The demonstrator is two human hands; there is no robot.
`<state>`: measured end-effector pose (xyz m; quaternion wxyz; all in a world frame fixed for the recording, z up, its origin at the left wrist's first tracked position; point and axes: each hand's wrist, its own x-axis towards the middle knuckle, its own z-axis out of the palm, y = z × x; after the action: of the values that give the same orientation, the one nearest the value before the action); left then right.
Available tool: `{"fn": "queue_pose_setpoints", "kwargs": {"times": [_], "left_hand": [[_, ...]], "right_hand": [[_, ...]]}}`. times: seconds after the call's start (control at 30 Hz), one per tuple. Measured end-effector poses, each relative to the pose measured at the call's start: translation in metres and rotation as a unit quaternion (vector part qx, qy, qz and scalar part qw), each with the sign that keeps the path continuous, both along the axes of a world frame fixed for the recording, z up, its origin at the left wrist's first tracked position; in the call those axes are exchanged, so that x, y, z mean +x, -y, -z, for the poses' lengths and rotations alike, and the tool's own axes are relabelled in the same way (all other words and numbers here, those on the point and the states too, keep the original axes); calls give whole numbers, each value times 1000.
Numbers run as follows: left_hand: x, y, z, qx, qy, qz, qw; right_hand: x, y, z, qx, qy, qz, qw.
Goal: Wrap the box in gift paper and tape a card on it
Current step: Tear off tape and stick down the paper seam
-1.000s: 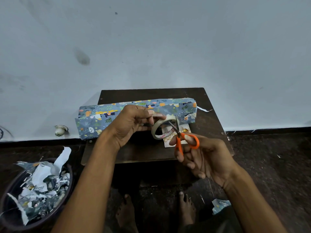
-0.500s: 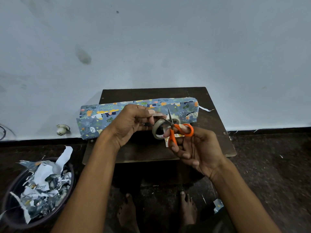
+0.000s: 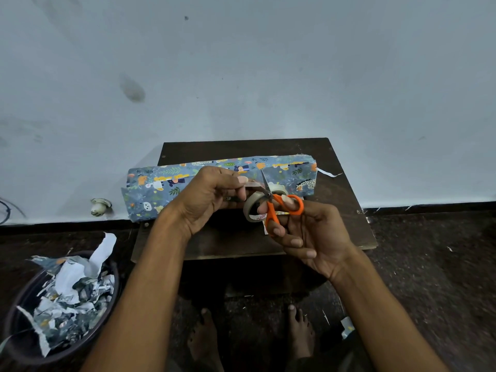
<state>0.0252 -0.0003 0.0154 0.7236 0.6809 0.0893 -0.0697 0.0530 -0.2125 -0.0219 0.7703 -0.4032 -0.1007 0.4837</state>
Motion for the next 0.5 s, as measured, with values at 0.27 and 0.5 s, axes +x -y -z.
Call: {"fn": "queue_pose_setpoints", "kwargs": {"times": [0.27,0.5], "left_hand": [[2,-1,1,2,0,0,1000],[2,-2,0,-13,4,18,1000]], "right_hand": [[0,3,4,1,-2,22,1000],[-1,3,3,1,20,11,1000]]}}
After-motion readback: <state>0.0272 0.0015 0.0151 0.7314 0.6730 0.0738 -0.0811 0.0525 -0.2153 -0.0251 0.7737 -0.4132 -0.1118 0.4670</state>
